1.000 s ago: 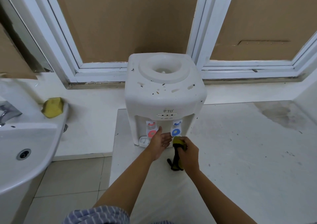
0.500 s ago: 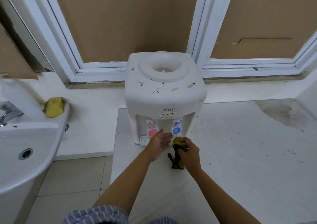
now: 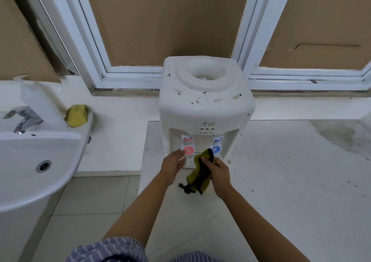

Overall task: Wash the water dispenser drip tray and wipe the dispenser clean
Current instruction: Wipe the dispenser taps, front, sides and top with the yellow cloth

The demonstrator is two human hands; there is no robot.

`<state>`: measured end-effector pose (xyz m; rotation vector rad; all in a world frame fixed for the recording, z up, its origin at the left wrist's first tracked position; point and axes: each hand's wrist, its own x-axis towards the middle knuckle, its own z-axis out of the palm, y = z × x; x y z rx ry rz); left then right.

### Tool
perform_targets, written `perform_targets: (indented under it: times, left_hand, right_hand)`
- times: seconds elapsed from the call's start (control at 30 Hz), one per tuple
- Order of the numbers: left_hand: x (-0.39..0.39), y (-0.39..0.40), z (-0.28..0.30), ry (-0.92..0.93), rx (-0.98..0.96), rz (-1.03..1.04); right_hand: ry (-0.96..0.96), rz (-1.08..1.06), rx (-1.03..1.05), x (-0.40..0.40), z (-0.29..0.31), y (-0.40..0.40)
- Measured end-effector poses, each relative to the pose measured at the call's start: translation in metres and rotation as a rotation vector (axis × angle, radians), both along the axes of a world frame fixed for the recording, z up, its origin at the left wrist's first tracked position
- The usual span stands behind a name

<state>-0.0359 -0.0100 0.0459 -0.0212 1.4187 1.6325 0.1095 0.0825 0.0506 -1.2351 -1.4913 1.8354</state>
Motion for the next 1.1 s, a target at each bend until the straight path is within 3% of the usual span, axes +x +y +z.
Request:
perform_targets:
  times: [0.17,0.37,0.53,0.73,0.97,1.1]
  left_hand:
    - [0.005,0.000,0.010,0.025,0.044,-0.024]
    - [0.008,-0.005,0.016,-0.016,0.069,0.007]
    - [0.007,-0.007,0.017,-0.123,0.119,0.008]
    - [0.001,-0.004,0.013,-0.045,0.038,-0.039]
    - [-0.001,-0.002,0.012,-0.062,0.056,-0.033]
    - [-0.002,-0.001,0.013,-0.051,0.030,-0.051]
  right_hand:
    - [0.043,-0.031,0.448,-0.027,0.037,-0.016]
    - [-0.003,-0.005,0.597,-0.046,0.028,-0.027]
    - [-0.012,0.242,0.693,-0.054,0.030,-0.047]
    - [-0.026,0.041,0.705,-0.041,0.021,-0.025]
    - [-0.105,0.207,0.733,-0.047,0.018,-0.028]
    - [-0.055,0.049,0.674,-0.041,0.017,-0.025]
